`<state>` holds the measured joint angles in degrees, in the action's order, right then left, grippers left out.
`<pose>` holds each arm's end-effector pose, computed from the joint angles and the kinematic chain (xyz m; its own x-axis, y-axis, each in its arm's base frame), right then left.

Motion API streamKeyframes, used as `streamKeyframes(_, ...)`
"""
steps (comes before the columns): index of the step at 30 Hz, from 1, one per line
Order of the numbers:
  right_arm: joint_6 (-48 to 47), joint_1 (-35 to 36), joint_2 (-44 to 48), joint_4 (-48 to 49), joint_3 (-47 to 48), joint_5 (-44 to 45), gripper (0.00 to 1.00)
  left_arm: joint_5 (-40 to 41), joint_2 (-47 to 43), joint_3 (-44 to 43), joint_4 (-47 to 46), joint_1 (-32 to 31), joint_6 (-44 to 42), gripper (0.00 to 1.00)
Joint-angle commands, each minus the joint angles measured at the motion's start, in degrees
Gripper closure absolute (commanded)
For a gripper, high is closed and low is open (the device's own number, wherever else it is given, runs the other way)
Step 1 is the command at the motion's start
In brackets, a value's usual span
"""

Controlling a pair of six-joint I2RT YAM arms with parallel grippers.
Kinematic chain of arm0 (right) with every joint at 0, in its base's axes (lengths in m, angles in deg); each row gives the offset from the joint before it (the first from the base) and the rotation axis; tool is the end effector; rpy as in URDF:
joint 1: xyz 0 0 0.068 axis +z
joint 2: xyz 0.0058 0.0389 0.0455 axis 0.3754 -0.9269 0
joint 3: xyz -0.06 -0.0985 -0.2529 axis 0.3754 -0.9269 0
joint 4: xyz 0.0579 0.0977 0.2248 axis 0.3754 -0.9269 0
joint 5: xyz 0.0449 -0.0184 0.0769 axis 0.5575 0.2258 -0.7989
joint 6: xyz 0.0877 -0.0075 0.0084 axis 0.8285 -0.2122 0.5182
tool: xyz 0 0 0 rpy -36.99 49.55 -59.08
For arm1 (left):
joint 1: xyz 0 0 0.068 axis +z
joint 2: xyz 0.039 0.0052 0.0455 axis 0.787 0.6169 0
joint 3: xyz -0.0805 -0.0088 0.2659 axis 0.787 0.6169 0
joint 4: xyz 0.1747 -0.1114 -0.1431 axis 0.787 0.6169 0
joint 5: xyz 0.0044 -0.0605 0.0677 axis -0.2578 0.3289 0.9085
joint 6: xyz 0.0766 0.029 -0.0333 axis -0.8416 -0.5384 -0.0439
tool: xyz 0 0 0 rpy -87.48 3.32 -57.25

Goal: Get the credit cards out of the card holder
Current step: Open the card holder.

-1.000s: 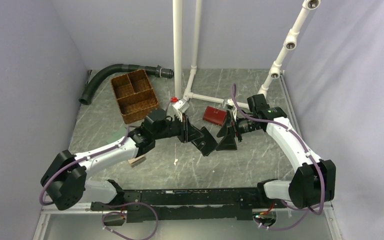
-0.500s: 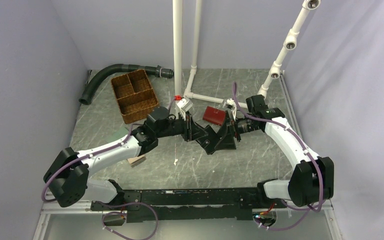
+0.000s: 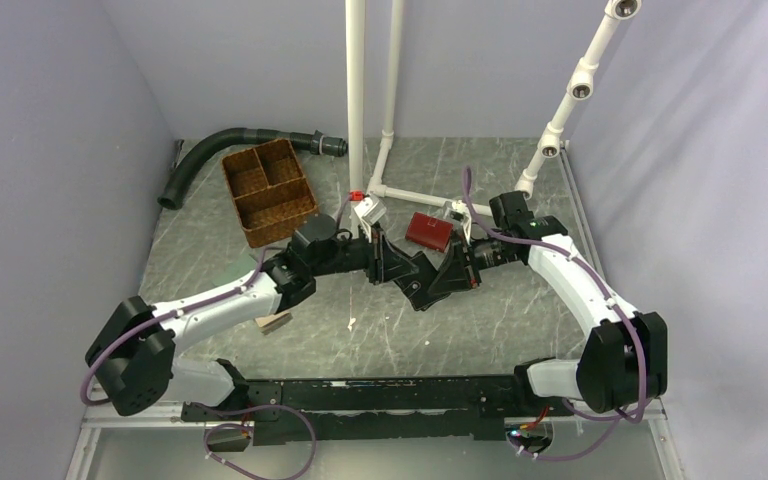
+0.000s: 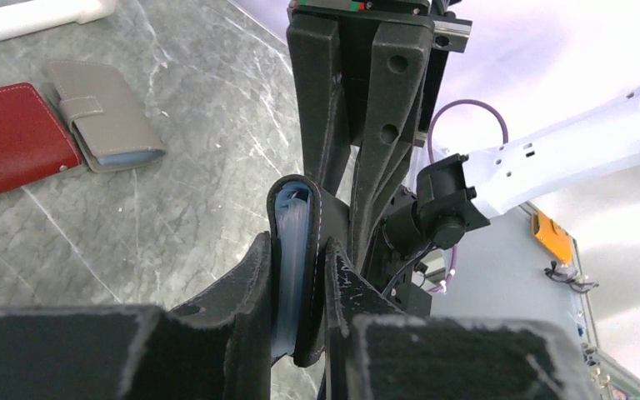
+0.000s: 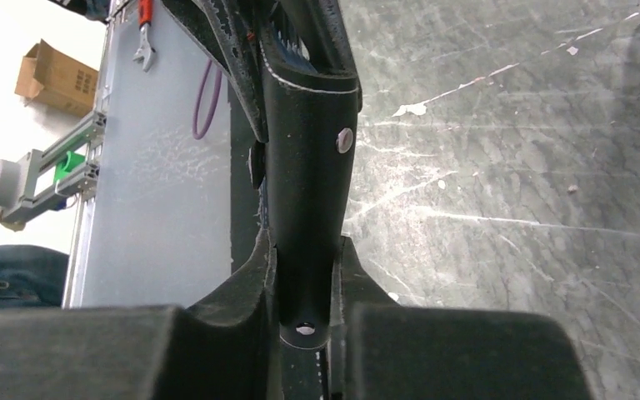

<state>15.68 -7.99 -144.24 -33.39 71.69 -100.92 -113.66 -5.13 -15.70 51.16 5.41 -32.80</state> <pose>0.2002 0.1265 0.2605 -0.5451 -0.3217 -0.7742 -0.8309 0.0839 0.5501 0.1981 -0.2653 0.2963 -0.5333 -0.0555 -0.8441 0.8124 0.2445 -0.5293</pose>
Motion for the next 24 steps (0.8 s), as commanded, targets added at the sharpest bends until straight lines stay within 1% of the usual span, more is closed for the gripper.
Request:
streamKeyframes(1, -0.7, 0.7, 0.3, -1.2, 3.6, -0.2, 1.00, 13.4, -3.9, -1.9, 2.4, -0.2, 6.9, 0.72)
streamKeyframes(2, 0.0, 0.7, 0.5, -1.0, 4.0, 1.2, 1.00, 17.6, -5.2, -2.1, 6.0, -0.2, 9.2, 0.58)
streamKeyframes(4, 3.1, 0.3, 1.4, 1.2, 3.8, 3.7, 1.00, 26.8, -7.9, -1.9, 13.0, -0.2, 16.3, 0.40)
streamKeyframes(6, 7.3, -0.2, 2.3, 4.7, 2.5, 7.1, 1.00, 33.3, -10.5, -1.8, 20.5, -0.1, 26.6, 0.26)
streamKeyframes(7, 9.8, -0.3, 3.0, 6.7, 1.6, 9.5, 1.00, 34.1, -11.4, -1.4, 21.8, -0.1, 29.5, 0.24)
streamKeyframes(10, 15.5, -0.8, 4.4, 11.1, -0.5, 15.4, 1.00, 33.3, -12.5, -0.5, 22.2, -0.2, 37.2, 0.23)
streamKeyframes(12, 19.1, -0.9, 5.1, 13.4, -1.2, 18.7, 1.00, 32.6, -11.4, -0.6, 22.2, -0.7, 42.7, 0.27)
streamKeyframes(13, 20.7, -0.9, 5.4, 14.2, -1.3, 20.0, 1.00, 33.7, -10.7, -1.4, 23.4, -1.3, 45.4, 0.28)
streamKeyframes(16, 25.8, -0.9, 5.4, 16.9, -1.7, 21.8, 1.00, 38.2, -7.0, -7.2, 32.6, -3.8, 51.6, 0.30)
streamKeyframes(18, 29.3, -0.9, 5.5, 18.7, -2.3, 22.3, 1.00, 39.4, -3.3, -12.3, 41.6, -5.1, 56.2, 0.31)
streamKeyframes(19, 30.3, -0.9, 5.6, 19.2, -2.6, 22.1, 1.00, 39.3, -1.4, -14.5, 44.6, -5.5, 57.7, 0.31)
streamKeyframes(21, 31.9, -0.8, 5.8, 20.2, -3.2, 22.1, 1.00, 39.1, 2.1, -18.2, 47.7, -6.7, 59.4, 0.31)
streamKeyframes(24, 33.1, -0.8, 6.1, 21.2, -4.0, 22.1, 1.00, 39.2, 6.8, -20.8, 48.2, -8.4, 60.6, 0.32)
